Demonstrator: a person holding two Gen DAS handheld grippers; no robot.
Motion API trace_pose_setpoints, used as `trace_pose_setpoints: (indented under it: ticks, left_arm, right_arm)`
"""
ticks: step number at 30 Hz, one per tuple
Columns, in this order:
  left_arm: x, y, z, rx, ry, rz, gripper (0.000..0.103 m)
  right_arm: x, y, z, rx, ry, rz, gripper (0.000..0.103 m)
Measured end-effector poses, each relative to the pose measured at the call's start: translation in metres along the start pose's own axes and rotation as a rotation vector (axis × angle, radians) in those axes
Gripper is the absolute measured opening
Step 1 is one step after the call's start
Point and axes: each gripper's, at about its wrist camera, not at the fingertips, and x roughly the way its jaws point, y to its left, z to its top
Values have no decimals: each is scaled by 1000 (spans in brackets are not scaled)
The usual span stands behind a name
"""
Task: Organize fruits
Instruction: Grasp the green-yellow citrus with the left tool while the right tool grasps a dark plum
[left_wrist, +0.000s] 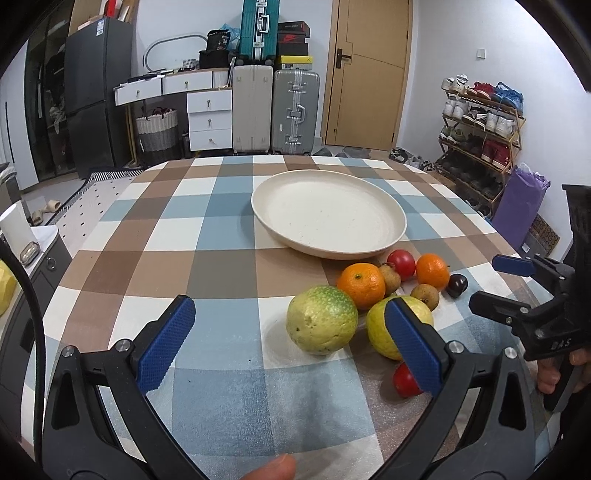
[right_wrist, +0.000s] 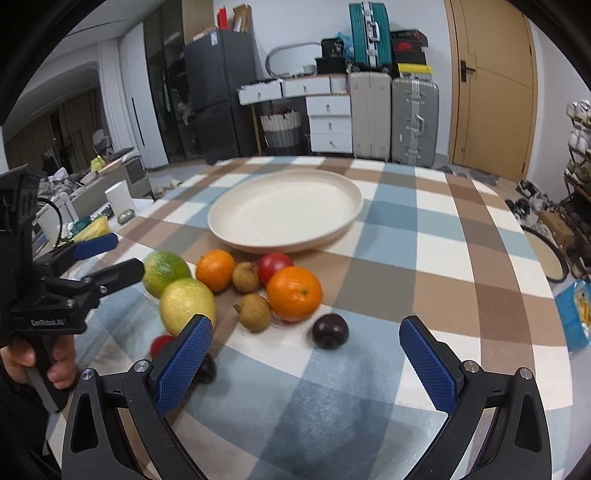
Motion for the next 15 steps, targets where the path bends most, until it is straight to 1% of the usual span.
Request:
trace_pose_setpoints:
  ticks: [2,5,9,11,12,13,15]
  left_arm:
    - [3,1,0,0,15,1,102]
    - [9,3,0,-6,47,16,102]
    - [18,3,1,-8,83,4,102]
    - [21,2,1,-4,97,-1,102]
    - [23,2,1,-3,106,-3,99]
    - [25,2,1,-4,113,-5,97]
    - [28,2,1,-7,125,-21,90]
  right_arm:
    - [6,-6,0,9,32,-25,103]
    - [14,-14,2,18,61,-37,103]
    - [21,-22,3,27,104,-47,103]
    - [23,-24,2,29,113,-44,98]
    - [25,-24,2,27,122,-48,97]
    - [27,-24,2,25,131,-45,93]
    - [31,-24,1,22,149,-33,88]
